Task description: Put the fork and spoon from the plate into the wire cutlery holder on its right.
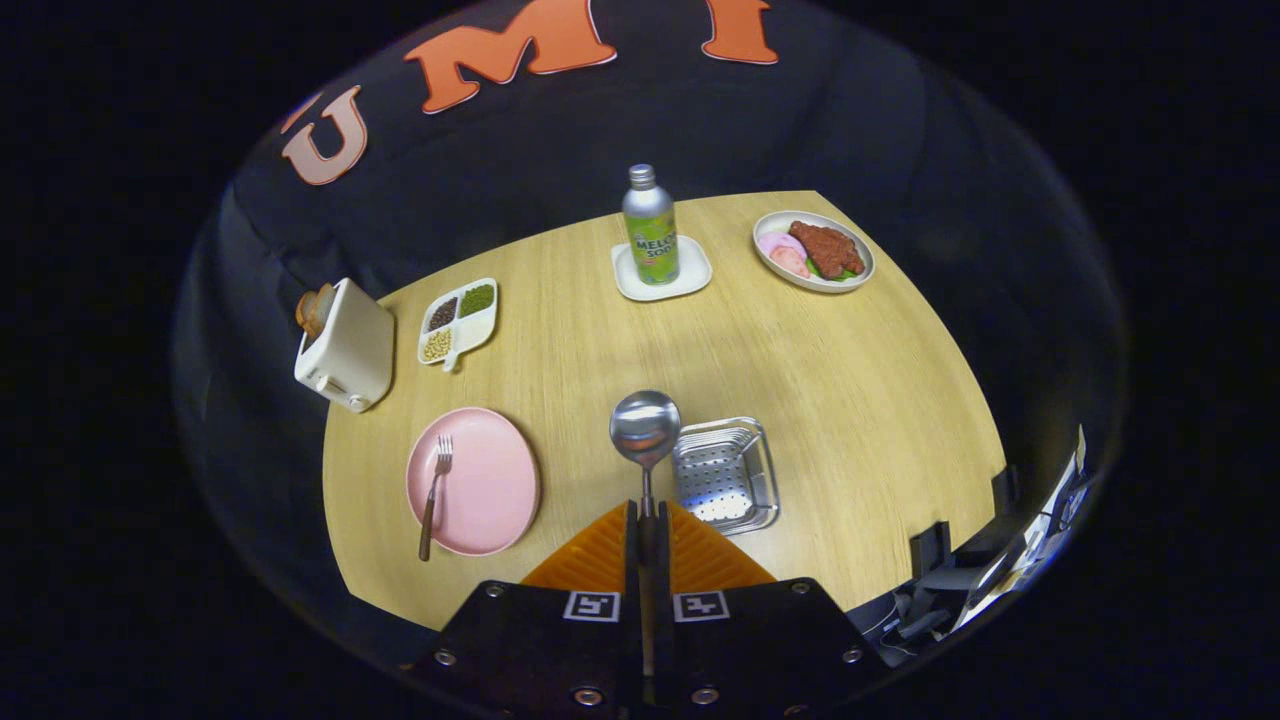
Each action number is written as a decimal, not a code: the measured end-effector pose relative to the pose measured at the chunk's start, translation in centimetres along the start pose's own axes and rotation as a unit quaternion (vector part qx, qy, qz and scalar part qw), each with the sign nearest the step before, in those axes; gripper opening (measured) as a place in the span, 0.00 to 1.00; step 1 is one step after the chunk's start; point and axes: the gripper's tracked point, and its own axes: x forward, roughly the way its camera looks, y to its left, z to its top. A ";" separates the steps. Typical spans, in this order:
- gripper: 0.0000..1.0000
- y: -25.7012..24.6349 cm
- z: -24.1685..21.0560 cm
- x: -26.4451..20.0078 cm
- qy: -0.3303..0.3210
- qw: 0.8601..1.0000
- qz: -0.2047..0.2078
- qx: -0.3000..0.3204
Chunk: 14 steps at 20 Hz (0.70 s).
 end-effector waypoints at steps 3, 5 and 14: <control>0.05 -1.9 -1.6 0.8 0.055 0.998 0.003 0.017; 0.05 -3.0 -2.4 1.4 0.082 0.996 0.002 0.020; 0.06 -4.3 -1.8 4.7 0.155 0.988 -0.010 0.003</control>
